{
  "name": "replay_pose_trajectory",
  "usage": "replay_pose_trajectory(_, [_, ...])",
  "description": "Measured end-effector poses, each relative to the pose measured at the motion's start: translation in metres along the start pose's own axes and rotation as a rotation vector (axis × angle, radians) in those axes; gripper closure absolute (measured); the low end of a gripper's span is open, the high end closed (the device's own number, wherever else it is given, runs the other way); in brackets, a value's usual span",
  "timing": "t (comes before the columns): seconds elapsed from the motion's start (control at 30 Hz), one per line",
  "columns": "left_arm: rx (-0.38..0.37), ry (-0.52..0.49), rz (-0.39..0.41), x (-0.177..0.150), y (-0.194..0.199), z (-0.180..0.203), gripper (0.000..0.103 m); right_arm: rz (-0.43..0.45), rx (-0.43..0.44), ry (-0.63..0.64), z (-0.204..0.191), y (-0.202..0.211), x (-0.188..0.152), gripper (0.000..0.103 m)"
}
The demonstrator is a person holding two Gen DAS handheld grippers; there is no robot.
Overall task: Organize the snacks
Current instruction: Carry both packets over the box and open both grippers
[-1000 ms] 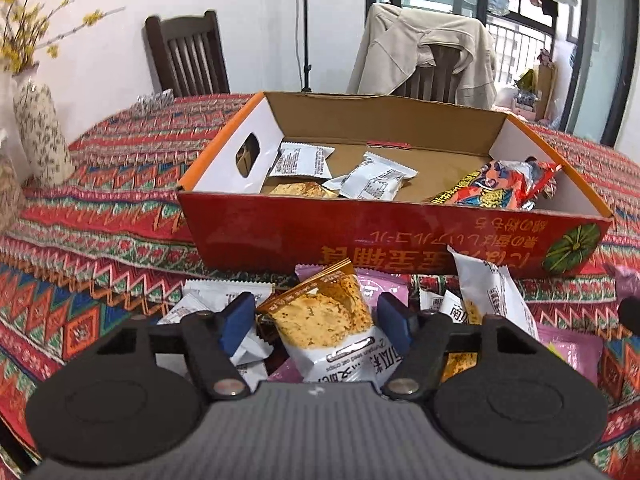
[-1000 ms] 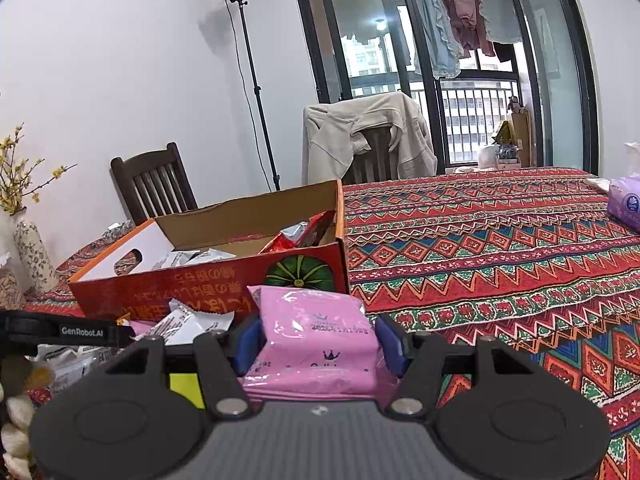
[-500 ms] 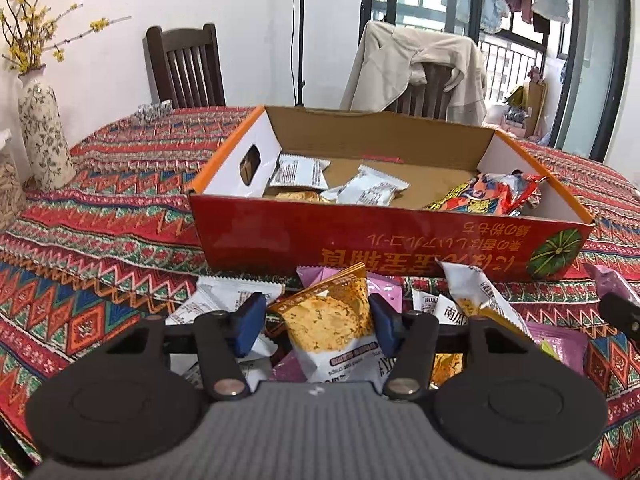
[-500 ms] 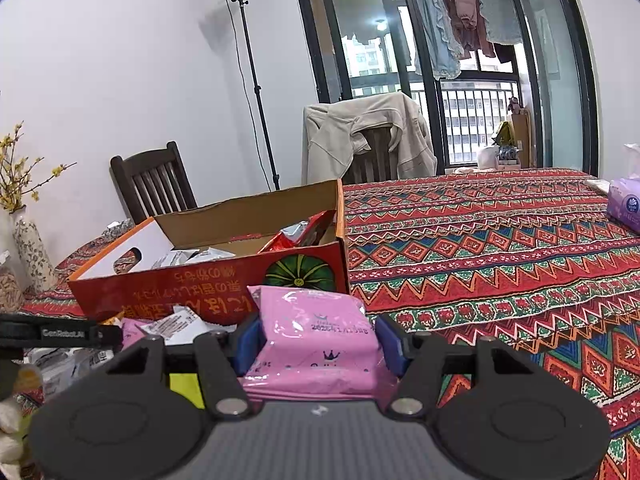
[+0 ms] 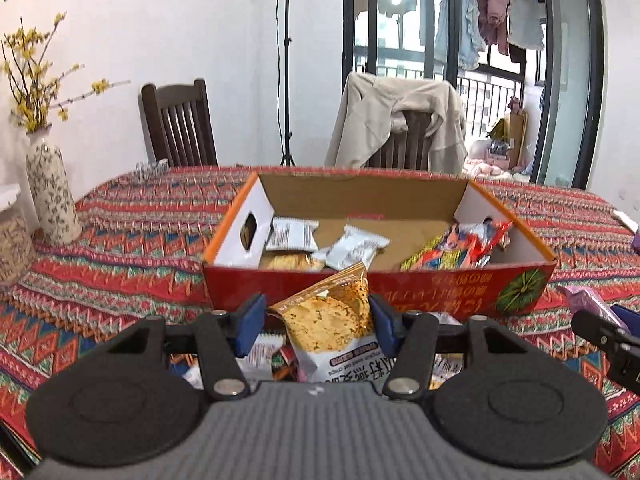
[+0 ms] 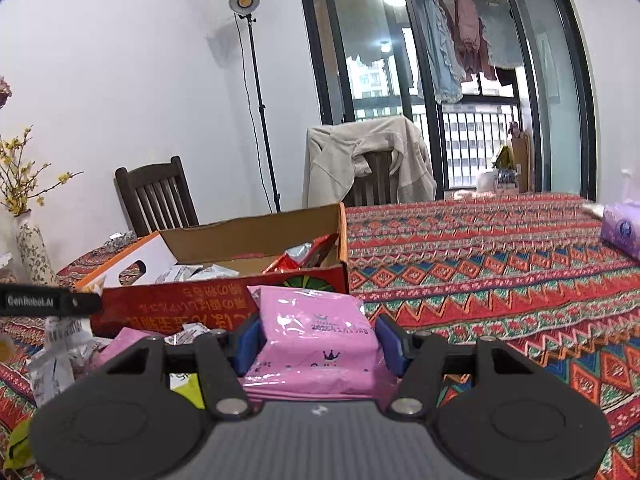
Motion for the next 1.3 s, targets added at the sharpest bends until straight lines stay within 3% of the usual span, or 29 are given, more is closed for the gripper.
replay_pose_trajectory(0.3, [-0.049,0.007,0.064,0.031,0.008,0.0,0.046,0.092,-0.003,0.052,-0.009,0.018,0.036,0.043])
replay_pose_trajectory(0.57, [-0.076,0.015,0.105,0.055,0.001,0.001,0.046,0.118,-0.001,0.079,-0.023,0.001,0.069,0.043])
replay_pose_trajectory(0.93, [-0.083,0.05,0.124,0.078,-0.035,0.0,0.046,0.112,0.002,0.079,-0.047,-0.062,0.106,0.043])
replay_pose_trajectory(1.13, [-0.02,0.103,0.097,0.078,-0.074,-0.008,0.046,0.091,-0.01,0.044,-0.052,-0.1,0.107,0.043])
replay_pose_trajectory(1.3, [-0.009,0.112,0.062,0.073,-0.094,-0.019,0.046,0.046,-0.002,0.059,-0.05,-0.12,0.096,0.043])
Point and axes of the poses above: each gripper's, at about its wrist camera, not at the fingertips, and y roughly against the way its jaws point, z to its right, x to its top, the point moved 1 cm from there along -y, roughly the way its jaws point, and after that the axes turned 5 degrees about -z, right-handed, at the moved point
